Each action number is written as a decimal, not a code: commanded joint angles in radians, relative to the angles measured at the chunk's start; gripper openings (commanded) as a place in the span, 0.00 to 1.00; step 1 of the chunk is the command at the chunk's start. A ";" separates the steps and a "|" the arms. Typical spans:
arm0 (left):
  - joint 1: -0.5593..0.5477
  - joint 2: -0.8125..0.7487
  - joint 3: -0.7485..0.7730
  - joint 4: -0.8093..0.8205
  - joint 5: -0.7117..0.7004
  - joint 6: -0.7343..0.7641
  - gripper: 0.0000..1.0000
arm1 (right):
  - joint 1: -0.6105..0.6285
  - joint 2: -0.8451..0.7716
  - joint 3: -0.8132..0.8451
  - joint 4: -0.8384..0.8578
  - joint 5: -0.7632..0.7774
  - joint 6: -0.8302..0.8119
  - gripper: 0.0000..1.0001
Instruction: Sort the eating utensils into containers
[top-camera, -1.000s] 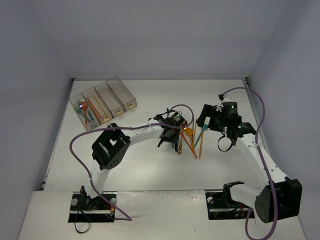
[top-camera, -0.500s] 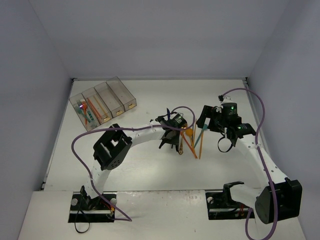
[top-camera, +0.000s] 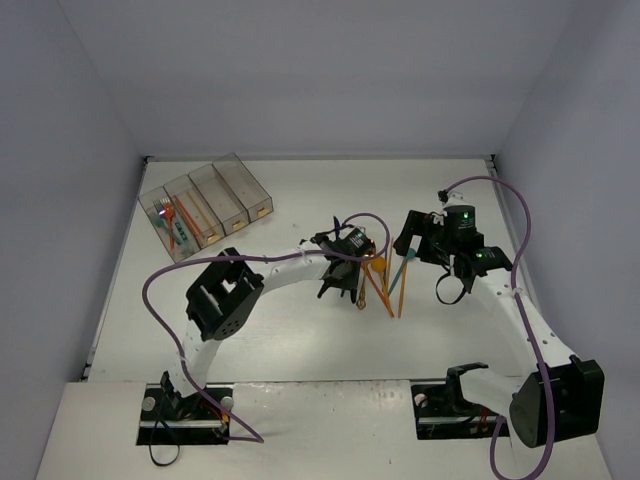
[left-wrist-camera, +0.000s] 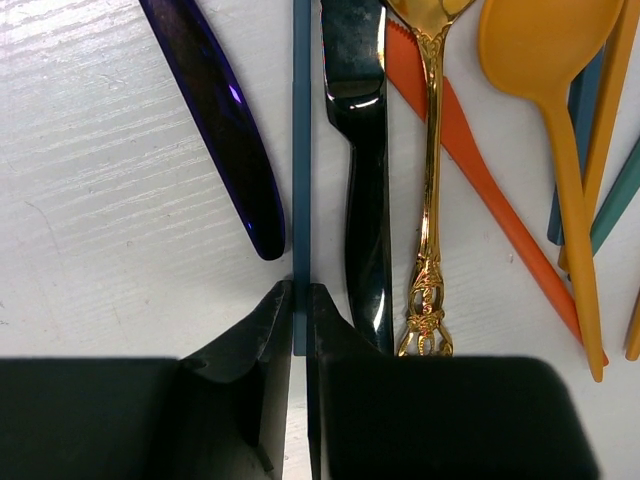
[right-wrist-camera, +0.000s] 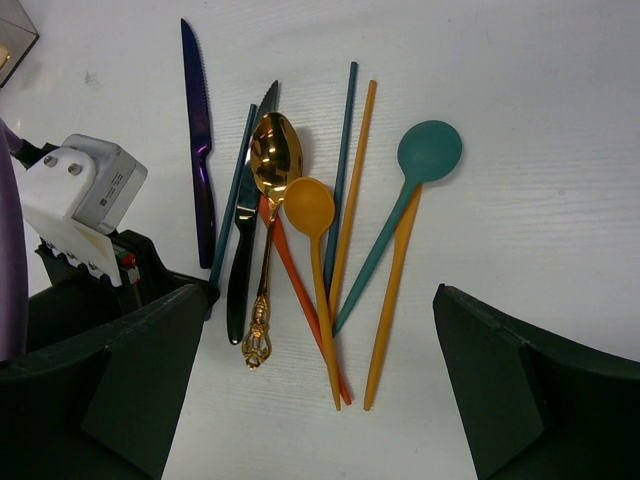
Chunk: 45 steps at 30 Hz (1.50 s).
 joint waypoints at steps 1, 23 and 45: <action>-0.006 -0.079 -0.023 -0.055 -0.037 0.045 0.00 | -0.007 -0.018 0.013 0.023 0.022 -0.008 0.95; 0.522 -0.470 -0.071 -0.117 -0.137 0.112 0.00 | -0.010 -0.009 0.038 0.023 0.026 -0.020 0.95; 0.902 -0.122 0.171 -0.139 -0.083 0.111 0.00 | -0.013 -0.029 0.013 0.017 0.034 -0.019 0.95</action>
